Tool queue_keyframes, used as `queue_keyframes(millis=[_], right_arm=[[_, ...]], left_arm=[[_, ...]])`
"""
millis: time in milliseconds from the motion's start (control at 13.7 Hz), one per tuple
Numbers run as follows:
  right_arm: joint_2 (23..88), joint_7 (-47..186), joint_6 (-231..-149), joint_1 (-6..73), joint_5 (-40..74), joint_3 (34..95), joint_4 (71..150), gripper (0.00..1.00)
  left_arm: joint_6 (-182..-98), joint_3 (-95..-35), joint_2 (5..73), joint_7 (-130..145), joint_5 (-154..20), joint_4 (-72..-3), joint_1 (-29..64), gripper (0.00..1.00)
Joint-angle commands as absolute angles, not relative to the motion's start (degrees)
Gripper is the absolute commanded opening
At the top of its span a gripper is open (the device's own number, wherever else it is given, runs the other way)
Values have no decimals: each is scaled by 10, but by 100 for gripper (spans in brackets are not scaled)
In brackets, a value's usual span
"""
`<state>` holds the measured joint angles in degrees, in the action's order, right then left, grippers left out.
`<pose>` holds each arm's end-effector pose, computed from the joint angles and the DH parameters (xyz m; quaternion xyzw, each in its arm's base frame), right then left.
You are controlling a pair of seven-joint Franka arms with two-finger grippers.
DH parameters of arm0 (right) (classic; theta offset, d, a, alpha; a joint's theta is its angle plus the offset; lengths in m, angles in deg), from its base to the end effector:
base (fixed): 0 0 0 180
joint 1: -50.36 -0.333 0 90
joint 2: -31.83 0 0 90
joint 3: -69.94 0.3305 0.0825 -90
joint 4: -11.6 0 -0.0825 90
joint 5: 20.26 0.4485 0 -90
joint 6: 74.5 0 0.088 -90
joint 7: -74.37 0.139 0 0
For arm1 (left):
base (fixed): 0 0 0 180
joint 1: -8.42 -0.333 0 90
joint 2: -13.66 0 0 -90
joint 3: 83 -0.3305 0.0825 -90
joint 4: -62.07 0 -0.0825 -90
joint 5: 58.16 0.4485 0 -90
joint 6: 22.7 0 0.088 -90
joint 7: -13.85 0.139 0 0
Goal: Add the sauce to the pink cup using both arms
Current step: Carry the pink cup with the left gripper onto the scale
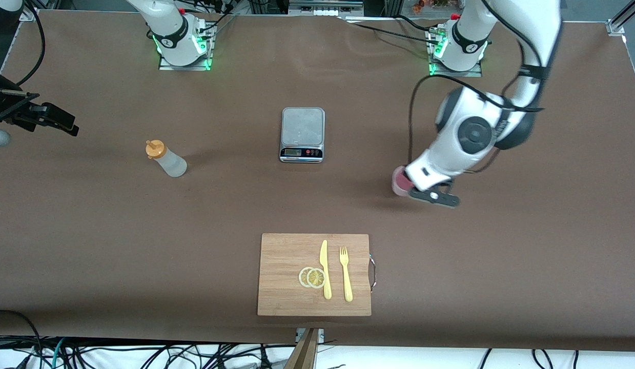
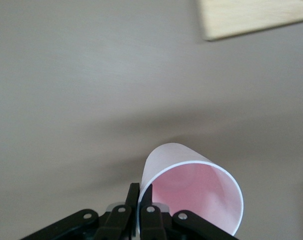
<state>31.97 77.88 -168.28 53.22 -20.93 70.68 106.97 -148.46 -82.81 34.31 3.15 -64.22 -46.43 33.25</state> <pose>0.6209 -0.0245 0.5608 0.9987 -0.0486 -0.0150 0.0060 0.6076 -0.2907 0.2503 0.9944 -0.0924 -0.0412 0.0314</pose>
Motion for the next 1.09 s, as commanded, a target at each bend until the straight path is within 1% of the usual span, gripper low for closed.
queue_keyframes(millis=[0, 146, 364, 509, 801, 1019], right_arm=[[317, 782, -1674, 533, -205, 708, 1063, 100], [317, 782, -1674, 533, -205, 708, 1063, 100], [317, 782, -1674, 533, -205, 708, 1064, 100], [317, 782, -1674, 533, -205, 708, 1064, 100], [320, 782, -1679, 533, -205, 707, 1064, 100], [321, 781, -1679, 533, -206, 708, 1063, 100]], left_arm=[[-1473, -814, 361, -39, -669, -434, 380, 0], [-1477, -801, 370, -83, -688, -426, 420, 0], [-1483, -801, 384, -111, -713, -413, 479, 0], [-1507, -801, 395, -122, -713, -412, 516, 0], [-1535, -801, 421, -156, -713, -404, 559, 0], [-1542, -800, 429, -157, -713, -403, 571, 0]])
